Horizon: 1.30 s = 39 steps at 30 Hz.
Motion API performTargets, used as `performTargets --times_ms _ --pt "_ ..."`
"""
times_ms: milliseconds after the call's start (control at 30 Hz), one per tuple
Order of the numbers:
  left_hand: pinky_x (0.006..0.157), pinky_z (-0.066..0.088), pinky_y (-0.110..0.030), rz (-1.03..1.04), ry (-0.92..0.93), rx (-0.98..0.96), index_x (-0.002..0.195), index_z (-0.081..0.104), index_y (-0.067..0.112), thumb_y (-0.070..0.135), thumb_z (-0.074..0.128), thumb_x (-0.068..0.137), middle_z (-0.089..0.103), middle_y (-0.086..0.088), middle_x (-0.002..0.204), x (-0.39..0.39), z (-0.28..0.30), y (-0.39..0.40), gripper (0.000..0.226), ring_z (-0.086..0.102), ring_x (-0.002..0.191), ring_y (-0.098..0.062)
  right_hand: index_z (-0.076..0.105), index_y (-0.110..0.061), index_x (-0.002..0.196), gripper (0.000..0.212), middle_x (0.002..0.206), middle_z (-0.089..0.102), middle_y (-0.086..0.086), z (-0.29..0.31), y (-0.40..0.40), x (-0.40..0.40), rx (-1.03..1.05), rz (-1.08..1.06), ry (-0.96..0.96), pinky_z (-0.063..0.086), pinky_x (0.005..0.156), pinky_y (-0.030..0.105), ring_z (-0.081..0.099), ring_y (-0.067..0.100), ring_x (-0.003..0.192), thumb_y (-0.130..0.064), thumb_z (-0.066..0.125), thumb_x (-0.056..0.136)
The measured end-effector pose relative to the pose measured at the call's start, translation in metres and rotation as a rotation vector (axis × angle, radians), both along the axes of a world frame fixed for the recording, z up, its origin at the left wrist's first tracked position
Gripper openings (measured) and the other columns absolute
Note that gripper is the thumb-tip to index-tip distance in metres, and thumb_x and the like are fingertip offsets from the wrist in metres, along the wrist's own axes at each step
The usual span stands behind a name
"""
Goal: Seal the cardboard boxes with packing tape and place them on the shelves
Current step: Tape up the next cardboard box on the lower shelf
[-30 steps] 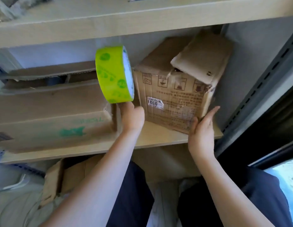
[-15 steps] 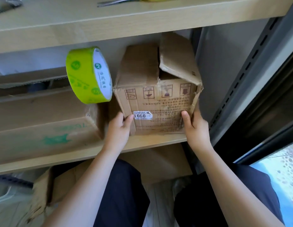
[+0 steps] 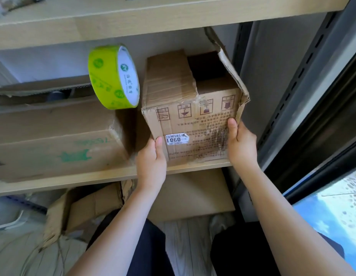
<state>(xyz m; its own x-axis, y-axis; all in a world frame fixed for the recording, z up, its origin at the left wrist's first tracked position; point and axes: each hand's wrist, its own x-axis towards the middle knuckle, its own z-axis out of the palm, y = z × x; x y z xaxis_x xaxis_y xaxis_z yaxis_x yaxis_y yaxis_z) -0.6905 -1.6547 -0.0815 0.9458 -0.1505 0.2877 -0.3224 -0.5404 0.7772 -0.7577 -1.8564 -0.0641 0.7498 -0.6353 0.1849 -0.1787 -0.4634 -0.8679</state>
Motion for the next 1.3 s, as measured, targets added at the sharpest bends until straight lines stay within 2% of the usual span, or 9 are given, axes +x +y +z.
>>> performTargets --times_ms 167,233,333,467,567,667,900,1167,1300 --pt "0.079 0.04 -0.022 -0.063 0.035 -0.006 0.125 0.057 0.015 0.034 0.032 0.107 0.065 0.005 0.115 -0.003 0.0 0.007 0.036 0.058 0.098 -0.011 0.036 -0.021 0.147 0.049 0.124 0.058 -0.004 -0.003 -0.005 -0.011 0.077 0.117 0.085 0.045 0.096 0.032 0.055 0.015 0.113 -0.045 0.033 0.104" --pt "0.084 0.04 -0.02 -0.119 0.118 -0.04 0.134 0.051 0.019 0.034 0.036 0.106 0.06 0.01 0.119 -0.004 0.0 0.009 0.035 0.056 0.106 -0.008 0.042 -0.018 0.144 0.045 0.125 0.061 -0.001 -0.007 -0.006 -0.012 0.038 0.097 0.128 0.05 0.097 0.038 0.059 0.019 0.114 -0.04 0.039 0.104" --pt "0.083 0.041 -0.018 -0.125 0.204 -0.008 0.134 0.049 0.016 0.031 0.049 0.102 0.059 0.012 0.116 -0.001 -0.004 0.006 0.035 0.058 0.112 -0.012 0.053 -0.015 0.134 0.042 0.12 0.065 -0.001 -0.012 -0.01 -0.012 -0.009 0.061 0.129 0.052 0.086 0.032 0.063 0.018 0.109 -0.041 0.043 0.102" --pt "0.087 0.045 -0.025 -0.146 0.314 0.143 0.133 0.053 0.018 0.033 0.056 0.099 0.062 0.003 0.128 0.007 -0.016 0.013 0.038 0.059 0.119 -0.02 0.054 -0.02 0.135 0.038 0.123 0.065 -0.005 -0.021 -0.016 -0.017 0.14 0.14 0.163 0.049 0.094 0.031 0.06 0.014 0.114 -0.035 0.049 0.101" --pt "0.084 0.049 -0.028 -0.131 0.296 0.235 0.125 0.06 0.016 0.036 0.057 0.098 0.065 0.0 0.124 0.014 -0.022 0.016 0.033 0.062 0.112 -0.022 0.057 -0.014 0.128 0.037 0.12 0.065 0.003 -0.03 -0.016 -0.015 0.019 0.123 0.287 0.049 0.088 0.032 0.061 0.02 0.108 -0.037 0.048 0.101" --pt "0.078 0.051 -0.025 -0.115 0.237 0.287 0.118 0.065 0.014 0.037 0.058 0.098 0.068 -0.002 0.12 0.018 -0.024 0.015 0.032 0.064 0.106 -0.021 0.062 -0.01 0.117 0.032 0.11 0.067 0.003 -0.031 -0.014 -0.014 -0.053 0.085 0.254 0.047 0.077 0.029 0.058 0.014 0.09 -0.034 0.048 0.102" --pt "0.081 0.048 -0.028 -0.15 0.257 0.351 0.12 0.063 0.012 0.032 0.059 0.098 0.067 -0.004 0.124 0.016 -0.026 0.019 0.03 0.063 0.112 -0.025 0.058 -0.012 0.116 0.023 0.104 0.063 0.001 -0.039 -0.021 -0.017 -0.069 0.123 0.433 0.046 0.08 0.031 0.059 0.018 0.094 -0.029 0.05 0.102" --pt "0.07 0.054 -0.031 -0.07 0.129 0.492 0.107 0.067 0.009 0.031 0.056 0.099 0.07 -0.008 0.108 0.002 -0.021 0.016 0.026 0.067 0.096 -0.028 0.062 -0.012 0.107 0.023 0.098 0.068 0.005 -0.045 -0.016 -0.013 -0.172 0.037 0.403 0.054 0.083 0.041 0.064 0.025 0.089 -0.03 0.048 0.102" --pt "0.059 0.042 -0.024 -0.038 0.042 0.643 0.104 0.068 0.013 0.037 0.053 0.1 0.071 -0.004 0.099 -0.01 -0.02 0.013 0.028 0.067 0.089 -0.022 0.06 -0.013 0.102 0.023 0.089 0.067 0.004 -0.05 -0.013 -0.009 -0.209 -0.044 0.381 0.055 0.072 0.04 0.064 0.025 0.079 -0.033 0.048 0.102"
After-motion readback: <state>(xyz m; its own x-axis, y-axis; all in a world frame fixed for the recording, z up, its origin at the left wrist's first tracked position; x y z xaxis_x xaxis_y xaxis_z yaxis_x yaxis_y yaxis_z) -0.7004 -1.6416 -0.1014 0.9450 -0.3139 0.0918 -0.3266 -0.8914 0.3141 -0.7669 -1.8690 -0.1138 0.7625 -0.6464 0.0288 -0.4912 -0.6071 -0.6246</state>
